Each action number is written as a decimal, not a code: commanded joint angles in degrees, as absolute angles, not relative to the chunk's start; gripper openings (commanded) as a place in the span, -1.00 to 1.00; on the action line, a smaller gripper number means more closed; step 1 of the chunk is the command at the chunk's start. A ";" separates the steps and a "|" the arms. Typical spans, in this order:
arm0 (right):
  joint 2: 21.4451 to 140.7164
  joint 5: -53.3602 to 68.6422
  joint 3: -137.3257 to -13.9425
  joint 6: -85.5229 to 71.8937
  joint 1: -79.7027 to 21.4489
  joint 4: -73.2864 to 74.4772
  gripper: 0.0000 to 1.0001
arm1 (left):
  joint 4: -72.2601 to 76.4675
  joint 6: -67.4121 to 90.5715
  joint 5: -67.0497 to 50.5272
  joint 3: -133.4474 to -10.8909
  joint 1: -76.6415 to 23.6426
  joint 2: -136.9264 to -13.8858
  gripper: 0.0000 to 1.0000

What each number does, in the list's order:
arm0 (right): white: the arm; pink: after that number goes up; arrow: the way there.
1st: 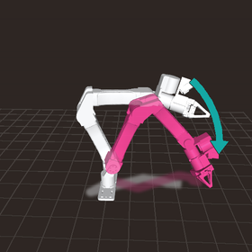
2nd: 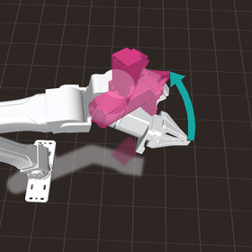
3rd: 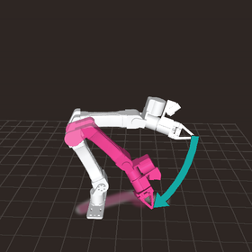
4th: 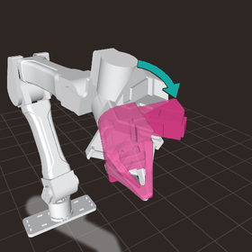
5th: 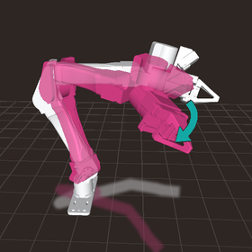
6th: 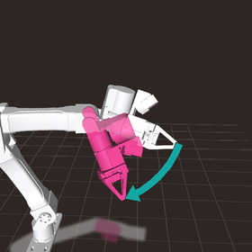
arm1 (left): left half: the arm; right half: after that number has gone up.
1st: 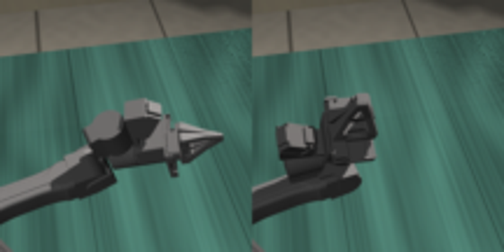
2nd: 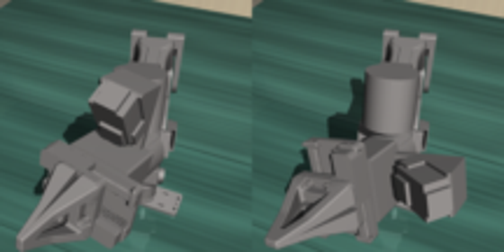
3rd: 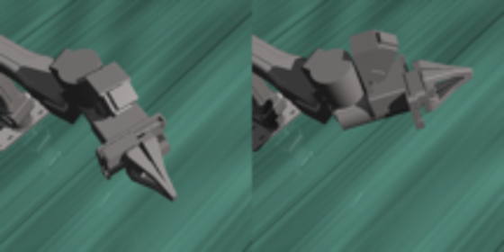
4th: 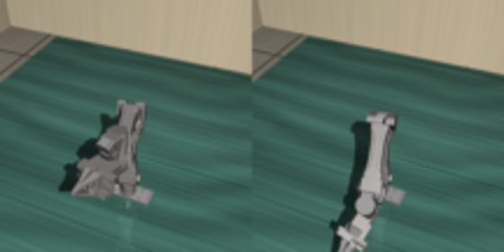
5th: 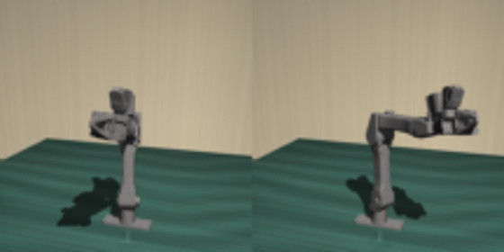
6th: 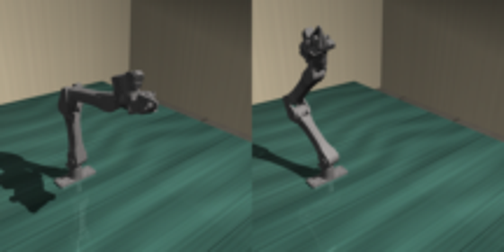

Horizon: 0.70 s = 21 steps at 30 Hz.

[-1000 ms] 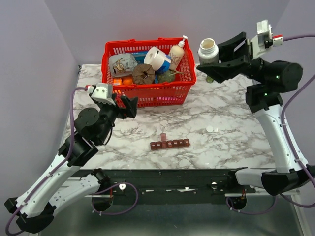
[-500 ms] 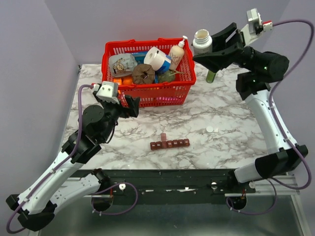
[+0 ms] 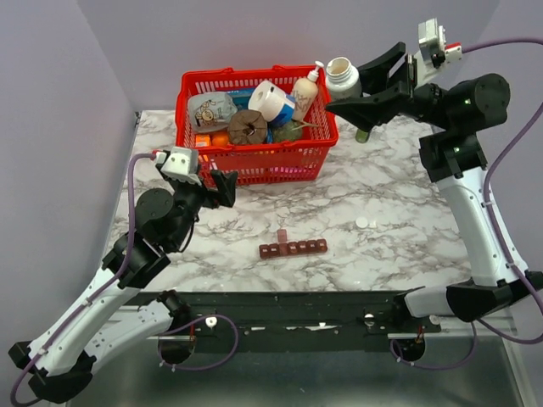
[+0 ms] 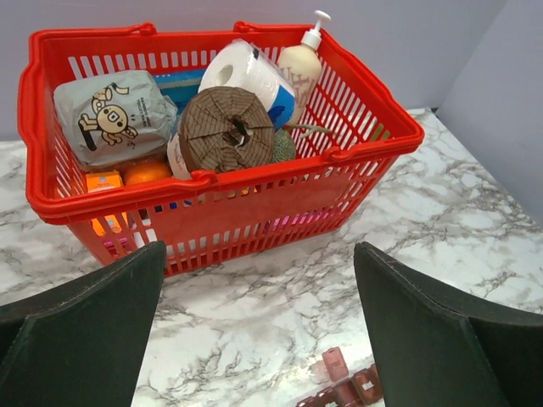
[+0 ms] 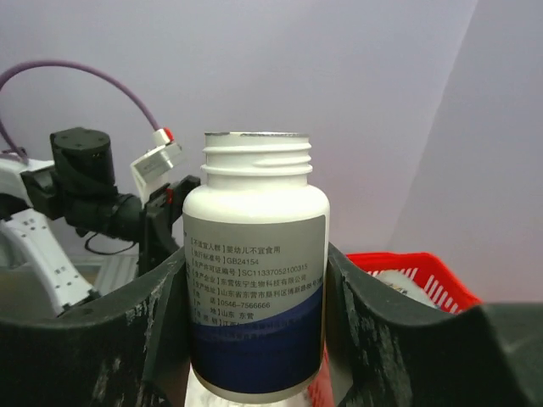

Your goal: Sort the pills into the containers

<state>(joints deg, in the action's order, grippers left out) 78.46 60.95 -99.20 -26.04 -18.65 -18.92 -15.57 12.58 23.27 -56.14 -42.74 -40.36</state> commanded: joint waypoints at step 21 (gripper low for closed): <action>67.23 74.44 -55.13 29.24 -20.48 7.99 -0.68 | -8.44 -3.95 22.06 -38.50 -42.45 -29.62 0.97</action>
<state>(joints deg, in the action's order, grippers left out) 68.27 68.36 -60.07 14.26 -19.92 3.68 -12.88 0.47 20.58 -42.11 -42.72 -31.66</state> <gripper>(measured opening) 0.602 0.987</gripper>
